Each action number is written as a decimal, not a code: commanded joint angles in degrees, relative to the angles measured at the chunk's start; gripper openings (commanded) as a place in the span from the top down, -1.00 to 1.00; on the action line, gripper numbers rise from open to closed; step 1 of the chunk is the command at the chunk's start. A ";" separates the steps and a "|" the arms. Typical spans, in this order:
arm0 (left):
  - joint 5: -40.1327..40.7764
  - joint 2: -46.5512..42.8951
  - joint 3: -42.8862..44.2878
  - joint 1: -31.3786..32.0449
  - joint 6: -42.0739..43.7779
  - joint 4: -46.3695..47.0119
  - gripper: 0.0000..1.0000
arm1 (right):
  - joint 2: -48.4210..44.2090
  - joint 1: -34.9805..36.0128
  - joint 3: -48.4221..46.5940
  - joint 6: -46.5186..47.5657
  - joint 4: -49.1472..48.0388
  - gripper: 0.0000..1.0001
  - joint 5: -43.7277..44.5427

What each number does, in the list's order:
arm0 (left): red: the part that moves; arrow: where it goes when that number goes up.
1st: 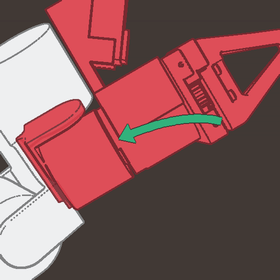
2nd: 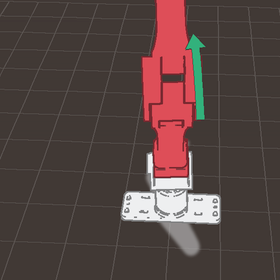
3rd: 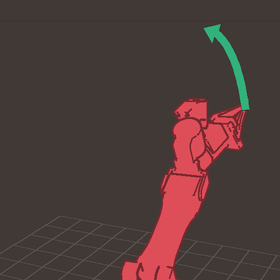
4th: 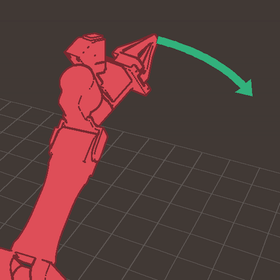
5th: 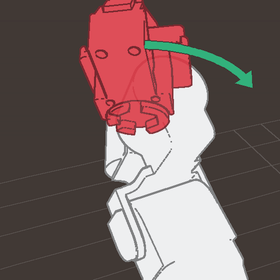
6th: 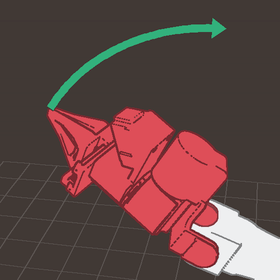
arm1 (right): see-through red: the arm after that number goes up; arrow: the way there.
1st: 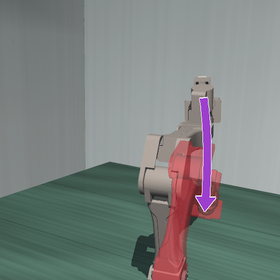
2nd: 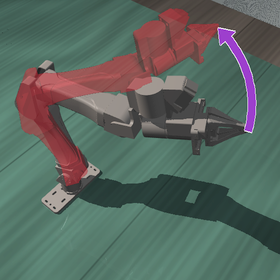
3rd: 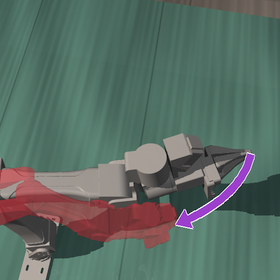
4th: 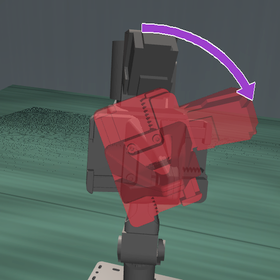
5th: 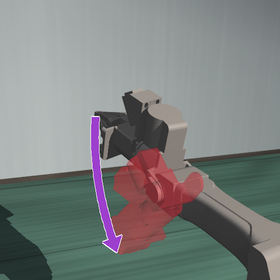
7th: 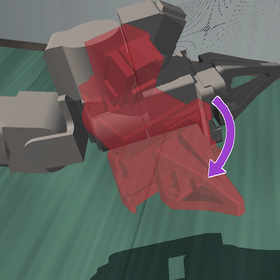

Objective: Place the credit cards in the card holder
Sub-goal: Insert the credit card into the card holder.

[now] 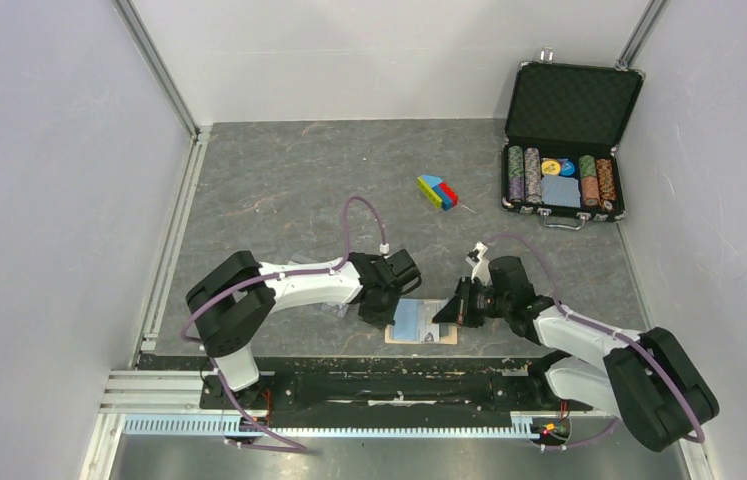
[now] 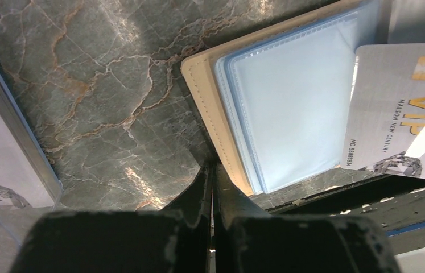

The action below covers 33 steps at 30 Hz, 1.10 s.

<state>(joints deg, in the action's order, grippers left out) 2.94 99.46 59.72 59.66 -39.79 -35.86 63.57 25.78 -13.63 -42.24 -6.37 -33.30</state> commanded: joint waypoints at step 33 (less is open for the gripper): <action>0.68 5.39 0.55 1.42 0.83 1.40 0.96 | 7.37 -1.38 -4.34 5.31 -2.02 1.00 1.73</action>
<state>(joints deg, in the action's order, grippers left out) 3.03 101.16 61.67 59.90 -39.31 -37.63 71.99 24.86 -17.52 -37.93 -8.05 -34.76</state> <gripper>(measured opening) 0.029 0.006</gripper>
